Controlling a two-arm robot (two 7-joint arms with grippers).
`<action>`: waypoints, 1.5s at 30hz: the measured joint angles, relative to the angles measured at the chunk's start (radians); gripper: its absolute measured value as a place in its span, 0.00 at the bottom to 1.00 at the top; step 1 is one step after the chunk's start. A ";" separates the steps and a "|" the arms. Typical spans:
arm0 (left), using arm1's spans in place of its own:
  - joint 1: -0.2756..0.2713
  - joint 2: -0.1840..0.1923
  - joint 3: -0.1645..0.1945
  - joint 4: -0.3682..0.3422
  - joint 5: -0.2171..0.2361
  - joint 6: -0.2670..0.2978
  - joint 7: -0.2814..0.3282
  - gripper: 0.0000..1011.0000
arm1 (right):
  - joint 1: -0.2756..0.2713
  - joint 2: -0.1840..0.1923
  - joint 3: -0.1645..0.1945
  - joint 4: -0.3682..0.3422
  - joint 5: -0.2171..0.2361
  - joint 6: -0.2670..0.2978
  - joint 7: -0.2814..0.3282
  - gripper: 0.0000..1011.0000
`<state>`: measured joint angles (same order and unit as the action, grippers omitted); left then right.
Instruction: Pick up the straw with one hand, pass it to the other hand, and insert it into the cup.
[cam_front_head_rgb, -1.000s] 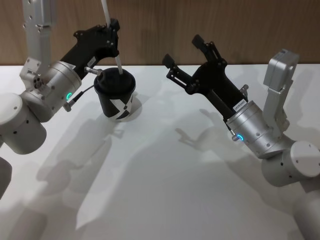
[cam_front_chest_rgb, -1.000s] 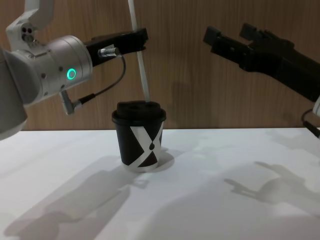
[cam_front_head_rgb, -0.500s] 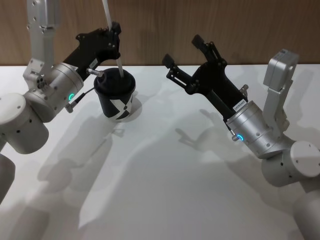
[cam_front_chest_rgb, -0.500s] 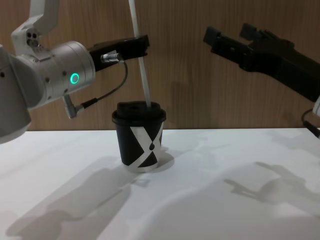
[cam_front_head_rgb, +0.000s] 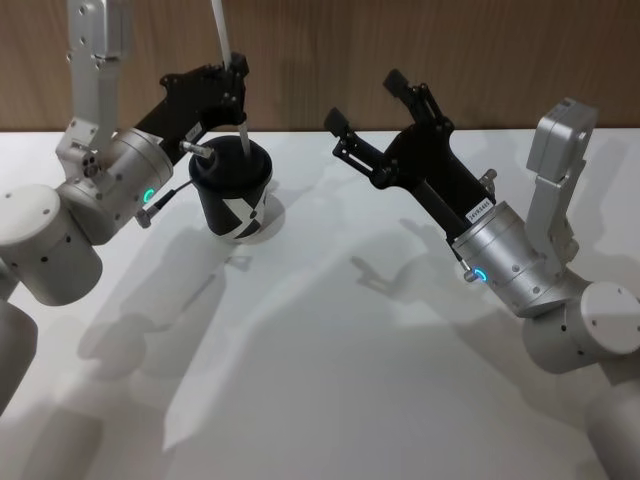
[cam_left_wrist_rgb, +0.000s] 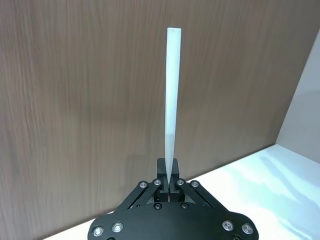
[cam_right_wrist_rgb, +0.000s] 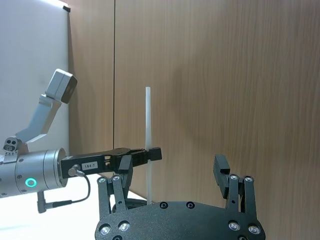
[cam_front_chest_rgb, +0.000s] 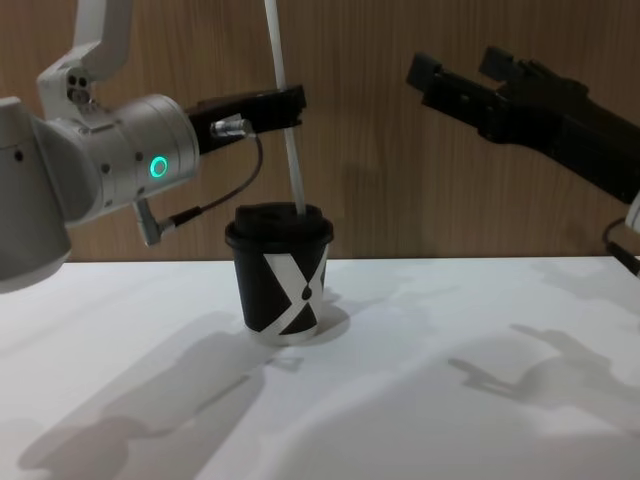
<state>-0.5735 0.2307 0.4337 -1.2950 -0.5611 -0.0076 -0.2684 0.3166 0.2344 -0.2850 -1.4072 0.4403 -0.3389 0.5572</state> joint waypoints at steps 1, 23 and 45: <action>-0.001 -0.001 0.000 0.003 0.000 0.001 -0.001 0.01 | 0.000 0.000 0.000 0.000 0.000 0.000 0.000 0.99; 0.029 -0.004 0.002 -0.003 0.021 0.020 -0.016 0.43 | 0.000 0.000 0.000 0.000 0.000 0.000 0.000 0.99; 0.248 0.073 -0.065 -0.259 -0.021 -0.005 -0.044 0.99 | 0.000 0.000 0.000 0.000 0.000 0.000 0.000 0.99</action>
<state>-0.3252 0.3042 0.3684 -1.5541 -0.5821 -0.0125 -0.3123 0.3166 0.2344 -0.2850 -1.4071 0.4403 -0.3389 0.5572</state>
